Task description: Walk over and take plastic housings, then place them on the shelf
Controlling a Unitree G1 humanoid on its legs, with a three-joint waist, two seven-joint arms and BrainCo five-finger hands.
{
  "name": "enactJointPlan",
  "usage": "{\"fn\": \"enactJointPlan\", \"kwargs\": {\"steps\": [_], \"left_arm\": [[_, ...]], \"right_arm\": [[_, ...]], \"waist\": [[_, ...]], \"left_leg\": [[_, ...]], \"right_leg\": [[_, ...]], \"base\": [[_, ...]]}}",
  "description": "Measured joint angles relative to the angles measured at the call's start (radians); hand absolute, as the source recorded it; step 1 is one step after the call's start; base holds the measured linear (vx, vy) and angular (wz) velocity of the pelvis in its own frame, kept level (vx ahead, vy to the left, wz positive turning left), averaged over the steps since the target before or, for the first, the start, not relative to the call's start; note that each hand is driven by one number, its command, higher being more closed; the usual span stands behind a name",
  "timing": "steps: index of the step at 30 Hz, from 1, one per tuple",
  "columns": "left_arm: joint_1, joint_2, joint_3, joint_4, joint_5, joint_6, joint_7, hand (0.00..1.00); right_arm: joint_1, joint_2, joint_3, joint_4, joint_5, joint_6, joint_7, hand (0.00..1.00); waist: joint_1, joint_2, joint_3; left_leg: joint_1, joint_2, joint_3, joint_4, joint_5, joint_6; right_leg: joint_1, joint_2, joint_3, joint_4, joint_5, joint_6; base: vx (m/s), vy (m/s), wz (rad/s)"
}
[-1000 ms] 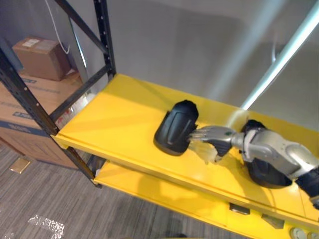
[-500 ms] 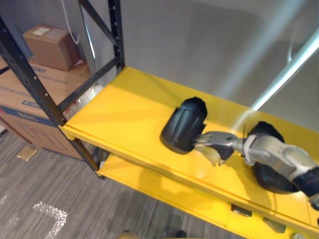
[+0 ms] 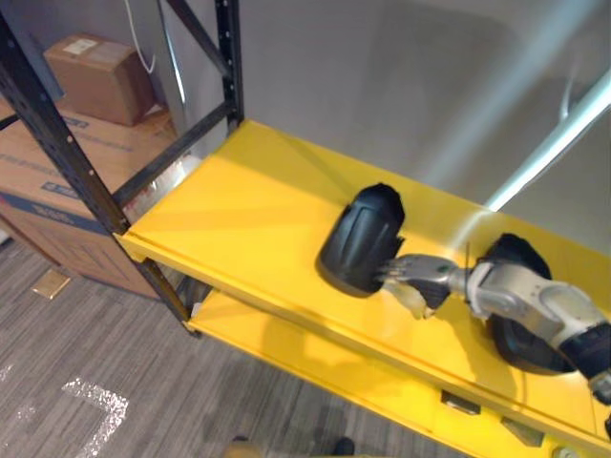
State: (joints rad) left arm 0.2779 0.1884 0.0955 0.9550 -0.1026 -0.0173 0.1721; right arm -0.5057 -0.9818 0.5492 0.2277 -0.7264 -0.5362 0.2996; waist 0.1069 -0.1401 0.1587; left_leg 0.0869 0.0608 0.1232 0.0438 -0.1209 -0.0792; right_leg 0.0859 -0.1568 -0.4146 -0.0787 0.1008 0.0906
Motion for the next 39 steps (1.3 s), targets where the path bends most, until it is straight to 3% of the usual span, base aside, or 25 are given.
{"fn": "enactJointPlan", "kwargs": {"steps": [30,34,37,39], "left_arm": [[0.0,-0.001,0.0,-0.002,-0.005,0.0,0.001,0.0],[0.0,-0.001,0.0,-0.001,-0.005,-0.001,0.001,0.0],[0.0,-0.005,0.0,-0.001,-0.005,-0.005,0.001,0.0],[0.001,-0.007,0.001,-0.001,-0.005,-0.009,0.001,0.0]], "right_arm": [[0.03,-0.011,-0.04,-0.062,-0.017,-0.007,-0.025,0.0],[0.03,-0.011,-0.047,-0.068,-0.015,-0.01,-0.161,0.0],[0.03,-0.008,-0.1,-0.109,-0.012,-0.005,-0.36,0.0],[0.03,-0.003,-0.151,-0.132,-0.011,0.001,-0.428,0.0]], "waist": [[-0.009,0.0,0.0],[-0.008,0.001,0.0],[-0.009,0.006,0.004],[-0.01,0.008,0.005]], "left_leg": [[-0.001,0.001,0.025,0.002,-0.001,0.0],[-0.002,0.001,0.025,0.002,-0.001,0.0],[-0.002,0.001,0.024,0.002,-0.001,0.0],[-0.002,0.001,0.024,0.002,-0.001,0.0]], "right_leg": [[-0.013,0.0,0.017,0.0,0.003,0.005],[-0.013,0.0,0.017,0.0,0.003,0.005],[-0.013,-0.001,0.017,0.0,0.003,0.005],[-0.013,-0.001,0.017,0.0,0.003,0.005]], "base": [[0.0,0.002,-0.02],[0.0,0.0,0.0],[0.0,0.0,0.0],[0.0,0.0,0.0]]}}
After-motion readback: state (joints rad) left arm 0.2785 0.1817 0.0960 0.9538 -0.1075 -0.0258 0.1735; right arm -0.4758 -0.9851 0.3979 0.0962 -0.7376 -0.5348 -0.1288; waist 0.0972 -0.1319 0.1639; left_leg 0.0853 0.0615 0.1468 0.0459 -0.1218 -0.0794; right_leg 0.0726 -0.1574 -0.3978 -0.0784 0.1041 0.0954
